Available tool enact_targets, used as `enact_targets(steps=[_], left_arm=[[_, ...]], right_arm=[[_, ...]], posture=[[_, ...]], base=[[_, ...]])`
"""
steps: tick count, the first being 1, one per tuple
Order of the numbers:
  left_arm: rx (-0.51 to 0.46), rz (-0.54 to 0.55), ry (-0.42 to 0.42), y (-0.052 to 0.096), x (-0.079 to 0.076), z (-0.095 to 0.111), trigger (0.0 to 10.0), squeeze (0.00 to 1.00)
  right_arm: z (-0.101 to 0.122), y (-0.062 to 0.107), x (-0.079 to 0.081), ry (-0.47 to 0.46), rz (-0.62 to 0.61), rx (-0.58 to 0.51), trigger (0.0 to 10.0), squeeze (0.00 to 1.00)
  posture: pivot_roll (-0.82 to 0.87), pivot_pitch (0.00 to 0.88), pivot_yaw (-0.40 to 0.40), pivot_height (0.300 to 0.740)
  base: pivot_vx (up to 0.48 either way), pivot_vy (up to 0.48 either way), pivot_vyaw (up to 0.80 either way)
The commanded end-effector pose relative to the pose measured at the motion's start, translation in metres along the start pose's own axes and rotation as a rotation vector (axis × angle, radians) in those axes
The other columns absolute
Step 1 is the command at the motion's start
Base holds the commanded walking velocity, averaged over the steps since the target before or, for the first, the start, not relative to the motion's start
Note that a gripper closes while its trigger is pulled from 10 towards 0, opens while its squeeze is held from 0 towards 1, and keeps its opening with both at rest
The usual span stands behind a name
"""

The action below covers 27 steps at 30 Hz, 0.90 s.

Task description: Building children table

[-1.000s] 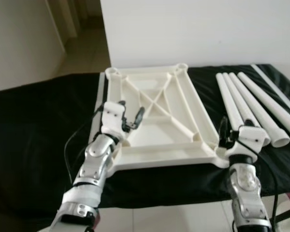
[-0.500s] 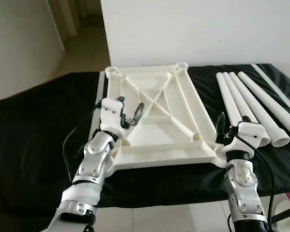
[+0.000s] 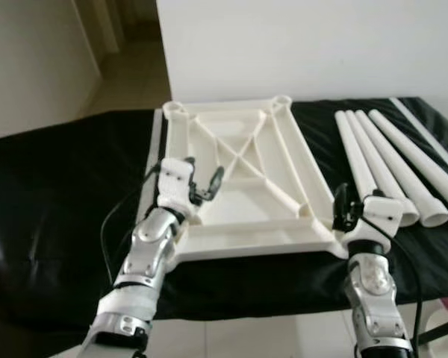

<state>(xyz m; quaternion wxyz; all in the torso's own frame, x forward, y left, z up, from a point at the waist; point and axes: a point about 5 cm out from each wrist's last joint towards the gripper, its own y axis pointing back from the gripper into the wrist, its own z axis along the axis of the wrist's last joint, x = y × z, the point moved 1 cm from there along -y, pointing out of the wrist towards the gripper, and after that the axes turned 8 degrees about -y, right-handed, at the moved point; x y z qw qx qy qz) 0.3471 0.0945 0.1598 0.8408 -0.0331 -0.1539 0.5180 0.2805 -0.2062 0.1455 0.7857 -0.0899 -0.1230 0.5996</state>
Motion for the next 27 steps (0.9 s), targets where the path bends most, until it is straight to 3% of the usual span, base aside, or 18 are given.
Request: enact_targets(steps=[1,19,27], left_arm=[[0.029,0.034,-0.015,0.001,0.001,-0.004,10.0,0.0],[0.024,0.032,-0.051,0.002,0.002,0.001,10.0,0.0],[-0.008,-0.078,-0.043,0.002,-0.015,0.008,10.0,0.0]], right_arm=[[0.003,-0.002,-0.003,0.002,-0.001,-0.006,10.0,0.0],[0.001,-0.007,-0.003,0.02,0.025,0.003,10.0,0.0],[-0.002,-0.01,-0.018,0.02,-0.06,0.029,10.0,0.0]], posture=[[-0.02,0.0,0.031,0.74],[0.0,0.0,0.006,0.74],[0.01,0.0,0.002,0.74]], base=[[0.0,0.0,0.0],[0.0,0.0,0.0],[0.0,0.0,0.0]])
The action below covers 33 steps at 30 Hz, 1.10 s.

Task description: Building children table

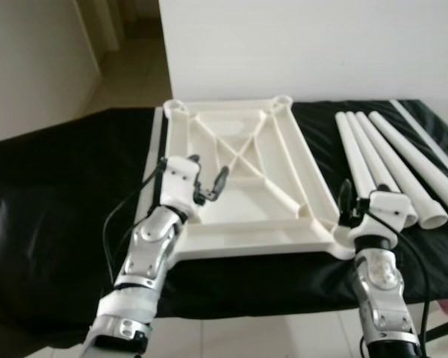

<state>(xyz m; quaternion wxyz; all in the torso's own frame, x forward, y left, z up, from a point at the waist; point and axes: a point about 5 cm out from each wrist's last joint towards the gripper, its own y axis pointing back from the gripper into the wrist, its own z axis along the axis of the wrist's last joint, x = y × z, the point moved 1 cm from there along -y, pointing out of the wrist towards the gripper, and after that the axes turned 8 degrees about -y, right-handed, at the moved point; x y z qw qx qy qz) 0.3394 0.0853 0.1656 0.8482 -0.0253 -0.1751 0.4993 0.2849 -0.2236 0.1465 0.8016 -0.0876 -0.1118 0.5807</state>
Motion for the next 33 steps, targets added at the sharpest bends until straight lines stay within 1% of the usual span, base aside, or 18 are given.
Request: enact_targets(steps=[1,13,20,33], left_arm=[[0.002,-0.042,-0.012,0.0011,-0.0065,0.0001,10.0,0.0],[-0.004,-0.062,-0.023,0.0012,-0.0122,0.0014,10.0,0.0],[0.006,-0.057,-0.025,0.002,-0.0124,-0.0003,10.0,0.0],[0.016,-0.041,-0.017,0.0027,-0.0103,-0.0018,10.0,0.0]], right_arm=[[-0.002,-0.0008,-0.0023,0.001,-0.013,0.014,10.0,0.0],[-0.0004,-0.0023,-0.0027,0.009,-0.004,0.008,10.0,0.0],[0.0,-0.0025,-0.0018,0.012,0.006,0.008,10.0,0.0],[-0.0003,-0.0029,0.0018,0.014,0.026,0.009,10.0,0.0]], posture=[[0.01,0.0,0.002,0.74],[0.0,0.0,-0.002,0.74],[0.0,0.0,-0.007,0.74],[0.0,0.0,-0.01,0.74]], base=[[0.0,0.0,0.0],[0.0,0.0,0.0],[0.0,0.0,0.0],[0.0,-0.321,0.0]])
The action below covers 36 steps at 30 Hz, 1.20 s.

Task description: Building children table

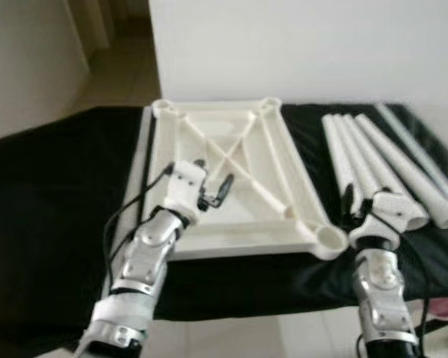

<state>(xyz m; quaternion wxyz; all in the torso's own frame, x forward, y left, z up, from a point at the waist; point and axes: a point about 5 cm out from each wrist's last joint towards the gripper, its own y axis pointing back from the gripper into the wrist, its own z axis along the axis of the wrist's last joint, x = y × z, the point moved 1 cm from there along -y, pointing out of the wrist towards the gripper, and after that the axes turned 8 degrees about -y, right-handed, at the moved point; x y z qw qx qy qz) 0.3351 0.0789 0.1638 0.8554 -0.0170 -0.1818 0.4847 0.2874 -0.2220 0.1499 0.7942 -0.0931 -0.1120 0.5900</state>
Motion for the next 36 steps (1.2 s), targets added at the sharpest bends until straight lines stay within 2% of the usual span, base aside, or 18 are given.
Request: enact_targets(steps=[1,12,15,19,22,24,32,34,36], left_arm=[[0.014,-0.005,0.002,0.002,-0.002,-0.002,10.0,0.0],[0.017,0.004,-0.011,0.002,0.0,-0.002,10.0,0.0],[0.022,0.046,0.069,0.0,0.003,-0.003,10.0,0.0],[0.031,0.066,0.069,-0.001,0.005,-0.004,10.0,0.0],[0.038,0.14,0.113,-0.004,0.012,-0.003,10.0,0.0],[0.043,0.156,0.1,-0.004,0.014,-0.003,10.0,0.0],[0.037,0.137,0.06,-0.004,0.012,-0.002,10.0,0.0],[0.033,0.13,0.061,-0.004,0.012,-0.001,10.0,0.0],[0.046,0.106,0.098,-0.004,0.012,-0.003,10.0,0.0]], right_arm=[[-0.003,0.0,0.0,0.01,0.003,0.018,10.0,0.0],[-0.003,0.001,0.0,0.009,0.006,0.019,10.0,0.0],[-0.004,0.002,0.001,0.007,0.008,0.021,10.0,0.0],[-0.004,0.003,0.002,-0.009,0.016,0.026,10.0,0.0],[-0.004,0.004,0.002,-0.015,0.015,0.03,10.0,0.0],[-0.005,0.004,0.001,-0.01,0.008,0.032,10.0,0.0],[-0.007,0.005,0.002,-0.011,0.005,0.042,10.0,0.0],[-0.007,0.005,0.002,-0.011,0.005,0.042,10.0,0.0],[-0.007,0.005,0.003,-0.01,0.006,0.045,10.0,0.0]], posture=[[0.0,0.0,-0.01,0.74],[0.0,0.0,-0.004,0.74],[-0.01,0.0,0.0,0.74],[-0.01,0.0,0.001,0.74],[-0.01,0.0,0.004,0.74],[-0.01,0.0,0.006,0.74],[-0.01,0.0,0.014,0.74],[-0.01,0.0,0.014,0.74],[0.0,0.0,0.015,0.74]], base=[[0.0,-0.341,0.0],[0.0,-0.335,0.0],[0.0,0.0,0.0],[0.0,0.0,0.0],[0.0,0.0,0.0],[0.0,0.0,0.0],[0.0,0.0,0.0],[0.0,0.0,0.0],[0.0,0.0,0.0]])
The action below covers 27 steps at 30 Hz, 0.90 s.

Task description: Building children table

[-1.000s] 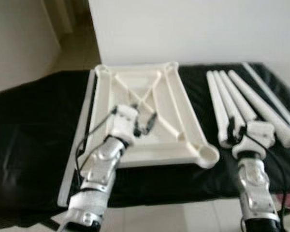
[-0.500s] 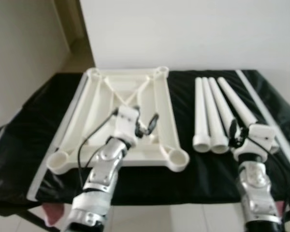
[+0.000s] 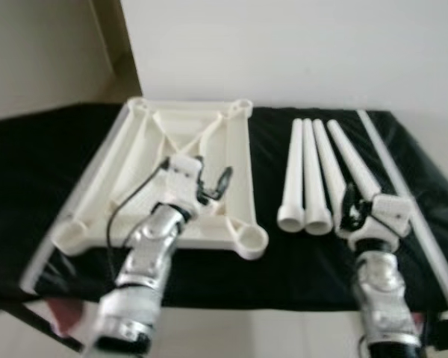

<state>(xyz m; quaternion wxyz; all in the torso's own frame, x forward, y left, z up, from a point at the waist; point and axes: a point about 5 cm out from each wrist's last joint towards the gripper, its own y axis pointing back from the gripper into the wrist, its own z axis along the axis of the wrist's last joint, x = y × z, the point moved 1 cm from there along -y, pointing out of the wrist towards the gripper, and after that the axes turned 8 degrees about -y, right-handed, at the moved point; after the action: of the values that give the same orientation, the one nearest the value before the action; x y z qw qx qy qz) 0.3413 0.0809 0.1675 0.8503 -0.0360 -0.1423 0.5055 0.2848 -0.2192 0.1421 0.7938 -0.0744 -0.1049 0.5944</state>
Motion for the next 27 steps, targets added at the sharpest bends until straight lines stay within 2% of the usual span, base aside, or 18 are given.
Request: enact_targets(steps=[1,3,10,27], left_arm=[[0.031,0.059,0.015,0.0006,0.0064,-0.0035,10.0,0.0],[0.037,0.057,0.031,0.0007,0.0072,-0.0044,10.0,0.0],[0.042,0.057,0.033,0.0003,0.0089,-0.0043,10.0,0.0],[0.059,0.066,-0.032,-0.0009,0.0063,-0.0048,10.0,0.0]], right_arm=[[-0.0004,0.0001,0.0017,0.001,0.002,0.006,10.0,0.0],[-0.0004,0.0001,0.0018,0.003,0.002,0.006,10.0,0.0],[-0.0004,-0.0006,0.0029,0.006,0.002,0.004,10.0,0.0],[-0.0009,-0.0024,0.0016,0.01,0.0,0.012,10.0,0.0]], posture=[[0.0,0.0,0.015,0.74],[0.0,0.0,0.016,0.74],[0.0,0.0,0.017,0.74],[0.0,0.0,0.007,0.74]], base=[[0.0,0.0,0.0],[0.0,0.0,0.0],[0.0,0.456,0.0],[0.0,0.0,0.0]])
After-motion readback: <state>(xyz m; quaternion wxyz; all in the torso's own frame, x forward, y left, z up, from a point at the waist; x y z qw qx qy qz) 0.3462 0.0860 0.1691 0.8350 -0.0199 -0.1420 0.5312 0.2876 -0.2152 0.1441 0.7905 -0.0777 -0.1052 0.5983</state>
